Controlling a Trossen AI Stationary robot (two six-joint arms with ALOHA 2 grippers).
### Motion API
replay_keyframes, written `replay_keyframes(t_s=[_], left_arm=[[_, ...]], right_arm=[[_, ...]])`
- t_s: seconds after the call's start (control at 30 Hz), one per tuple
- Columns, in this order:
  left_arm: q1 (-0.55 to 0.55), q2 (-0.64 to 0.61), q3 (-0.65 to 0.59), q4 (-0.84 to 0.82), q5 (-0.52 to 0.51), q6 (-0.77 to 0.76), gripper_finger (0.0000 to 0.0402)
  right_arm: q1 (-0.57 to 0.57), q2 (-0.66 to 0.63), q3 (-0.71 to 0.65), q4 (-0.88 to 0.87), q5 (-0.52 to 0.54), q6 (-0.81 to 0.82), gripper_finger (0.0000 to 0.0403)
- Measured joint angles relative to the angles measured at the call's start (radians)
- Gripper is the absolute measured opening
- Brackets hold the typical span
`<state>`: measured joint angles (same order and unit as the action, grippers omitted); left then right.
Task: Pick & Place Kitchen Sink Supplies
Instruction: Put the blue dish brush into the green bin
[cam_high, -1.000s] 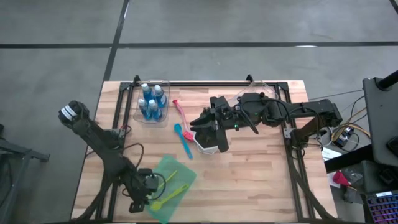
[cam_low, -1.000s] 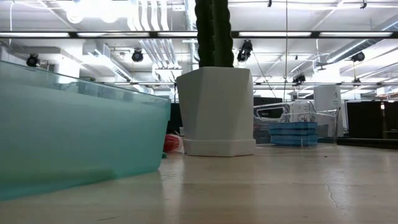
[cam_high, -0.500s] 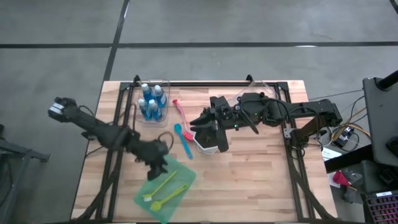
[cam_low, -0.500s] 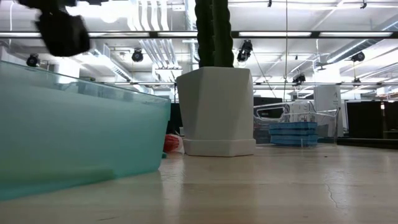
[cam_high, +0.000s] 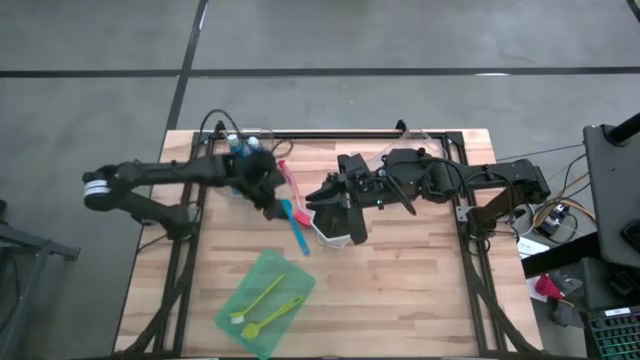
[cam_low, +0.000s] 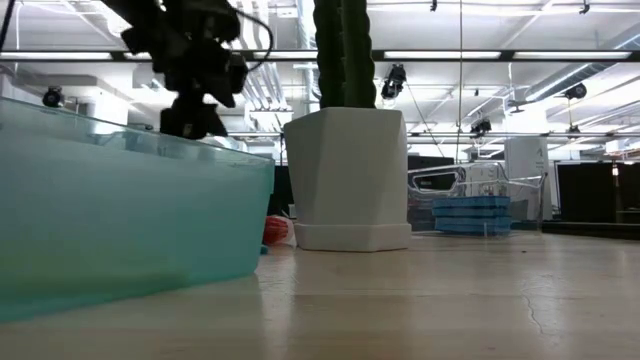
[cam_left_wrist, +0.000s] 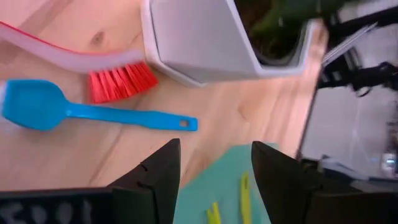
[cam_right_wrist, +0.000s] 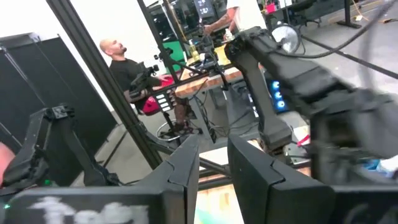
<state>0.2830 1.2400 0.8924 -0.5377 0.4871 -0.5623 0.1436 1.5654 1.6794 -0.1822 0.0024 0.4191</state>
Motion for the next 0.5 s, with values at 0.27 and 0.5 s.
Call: replay_keyframes(t_s=[0.27,0.5], left_arm=[[0.13,0.096,0.134,-0.062,0.075,0.217,0.0187],[0.13,0.235,0.327,-0.246,0.088,0.489,0.0187]], right_arm=[[0.0,-0.001,0.0,-0.002,0.0,0.007,0.0093],[0.0,-0.001,0.0,-0.003,0.0,0.007,0.0085]])
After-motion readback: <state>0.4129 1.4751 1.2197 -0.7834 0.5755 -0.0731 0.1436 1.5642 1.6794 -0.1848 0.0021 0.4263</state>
